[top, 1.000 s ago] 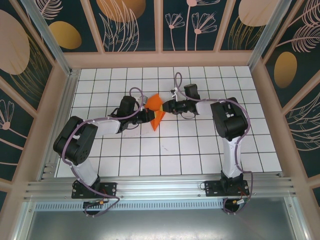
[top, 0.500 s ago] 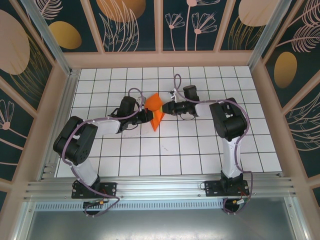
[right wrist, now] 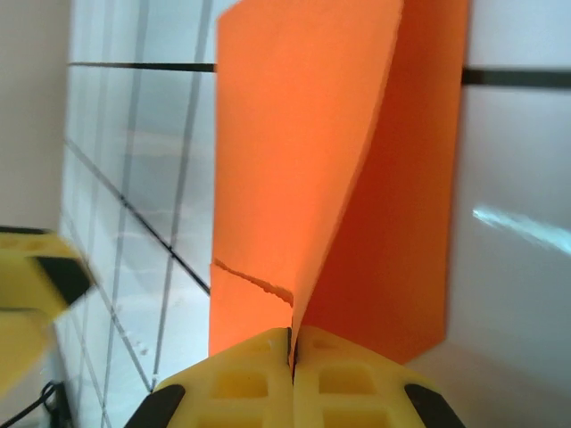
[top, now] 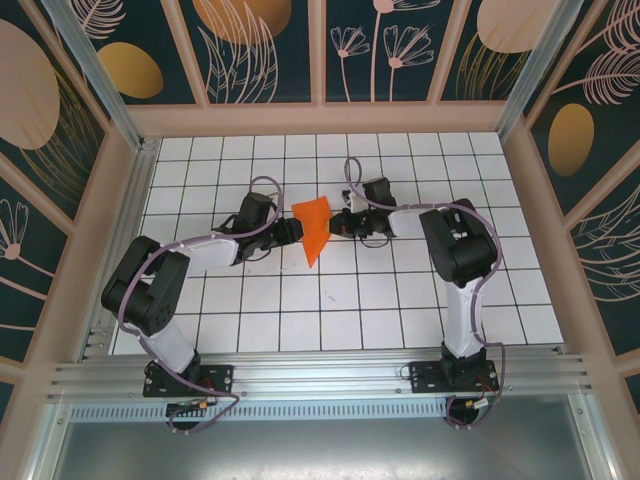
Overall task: Fold a paper plane with a square sheet of paper (pick it up from the middle)
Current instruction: Fourth fold the wing at the center of the table.
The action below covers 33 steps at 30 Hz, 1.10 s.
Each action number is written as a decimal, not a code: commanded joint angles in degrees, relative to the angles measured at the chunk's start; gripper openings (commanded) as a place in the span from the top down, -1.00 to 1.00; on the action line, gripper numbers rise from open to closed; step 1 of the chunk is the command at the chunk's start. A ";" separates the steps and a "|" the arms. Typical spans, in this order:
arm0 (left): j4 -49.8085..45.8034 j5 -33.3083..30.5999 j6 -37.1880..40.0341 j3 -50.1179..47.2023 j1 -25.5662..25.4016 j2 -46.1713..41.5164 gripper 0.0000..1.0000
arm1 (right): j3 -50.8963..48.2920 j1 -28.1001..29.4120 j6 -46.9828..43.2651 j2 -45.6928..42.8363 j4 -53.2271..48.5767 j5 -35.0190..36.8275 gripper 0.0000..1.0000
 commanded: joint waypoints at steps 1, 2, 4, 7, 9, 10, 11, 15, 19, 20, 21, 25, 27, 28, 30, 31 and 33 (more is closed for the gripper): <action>2.05 0.18 -1.55 -2.44 -0.19 -5.61 0.15 | -2.73 1.56 3.77 -6.46 -6.28 10.50 1.00; 2.87 0.54 -1.98 -3.54 -0.35 -6.71 0.14 | -3.66 2.18 4.96 -7.62 -7.35 12.80 1.00; 3.86 0.76 -2.40 -5.25 -0.96 -8.44 0.14 | -5.53 3.53 7.15 -9.97 -8.92 16.58 1.00; 4.95 0.28 -2.81 -7.27 -2.96 -9.98 0.13 | -8.20 5.28 11.57 -13.24 -10.56 20.87 1.00; 5.73 -0.87 -2.71 -8.37 -4.74 -10.44 0.12 | -9.58 6.49 14.33 -15.19 -11.56 24.10 1.00; 6.39 -1.44 -2.69 -8.79 -5.60 -10.55 0.10 | -9.91 6.68 15.45 -15.90 -12.32 25.31 1.00; 7.36 -1.90 -2.46 -9.42 -6.70 -10.70 0.10 | -10.05 6.69 16.81 -16.43 -13.34 26.88 1.00; 10.95 -5.22 -0.82 -11.58 -11.38 -10.72 0.07 | -9.79 8.96 21.68 -17.87 -17.90 30.93 1.00; 15.32 -7.46 1.70 -13.66 -14.65 -10.06 -0.02 | -9.52 9.29 26.62 -18.78 -21.07 32.43 1.00; 16.19 -7.67 2.46 -14.00 -15.19 -9.78 -0.07 | -9.48 9.31 27.88 -19.03 -21.81 32.50 1.00; 17.07 -7.68 3.42 -14.22 -15.87 -9.52 -0.13 | -9.43 9.34 29.30 -19.32 -22.38 32.60 1.00; 18.95 -9.48 7.39 -14.37 -18.40 -9.34 -0.33 | -8.99 9.44 33.23 -20.05 -24.56 32.61 1.00; 21.54 -9.30 8.94 -15.35 -19.12 -9.53 -0.31 | -8.86 9.49 34.71 -20.36 -25.20 32.30 1.00; 23.00 -8.81 9.48 -15.93 -19.26 -9.41 -0.28 | -8.81 9.47 35.26 -20.44 -25.49 32.17 1.00; 25.98 -7.53 11.22 -16.96 -19.52 -8.70 -0.21 | -8.57 9.44 36.47 -20.66 -25.93 31.90 1.00; 26.67 -7.19 11.97 -17.11 -19.60 -8.20 -0.19 | -8.49 9.46 36.90 -20.67 -26.31 31.77 1.00; 27.31 -5.92 14.43 -16.67 -19.93 -6.43 -0.15 | -7.85 9.34 37.91 -20.70 -27.35 31.65 1.00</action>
